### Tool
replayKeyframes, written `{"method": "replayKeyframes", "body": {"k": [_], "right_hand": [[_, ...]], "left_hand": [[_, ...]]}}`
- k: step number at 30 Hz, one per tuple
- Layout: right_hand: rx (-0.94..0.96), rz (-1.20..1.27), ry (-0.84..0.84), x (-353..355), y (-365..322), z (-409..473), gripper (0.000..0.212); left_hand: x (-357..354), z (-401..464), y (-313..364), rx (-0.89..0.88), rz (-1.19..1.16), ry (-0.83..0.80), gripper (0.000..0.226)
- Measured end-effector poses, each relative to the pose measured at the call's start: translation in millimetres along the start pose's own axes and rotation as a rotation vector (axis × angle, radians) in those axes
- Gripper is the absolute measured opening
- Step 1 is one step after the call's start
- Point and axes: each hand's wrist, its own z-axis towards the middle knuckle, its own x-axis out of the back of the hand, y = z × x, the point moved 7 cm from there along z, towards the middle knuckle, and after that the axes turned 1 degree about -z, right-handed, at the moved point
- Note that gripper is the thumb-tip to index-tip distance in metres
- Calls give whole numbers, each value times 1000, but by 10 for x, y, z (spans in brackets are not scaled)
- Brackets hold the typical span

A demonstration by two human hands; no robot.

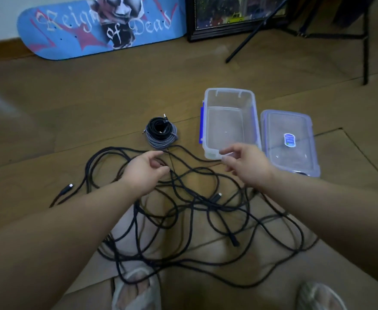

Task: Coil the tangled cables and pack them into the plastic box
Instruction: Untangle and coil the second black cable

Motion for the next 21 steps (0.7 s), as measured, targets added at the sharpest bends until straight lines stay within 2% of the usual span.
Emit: {"method": "replayKeyframes", "body": {"k": [5, 8, 10, 12, 15, 18, 21], "right_hand": [[27, -188, -59, 256, 76, -452, 13], [2, -332, -141, 194, 291, -609, 13], [-23, -389, -180, 108, 479, -620, 14], [-34, -458, -233, -17, 634, -576, 24], [-34, -556, -319, -240, 797, -502, 40], [-40, -587, -366, -385, 856, -460, 43], [74, -514, -338, -475, 655, -435, 46]], "left_hand": [[-438, -460, 178, -60, 63, -148, 44], [-712, -617, 165, -61, 134, -247, 41], [-773, -626, 146, -46, 129, -255, 39], [-810, -574, 80, 2, 123, -256, 36], [-924, -524, -94, 73, 259, -306, 33], [-1046, -492, -254, 94, 398, -387, 30], [-1013, -474, -259, 82, 256, -369, 26]]}}
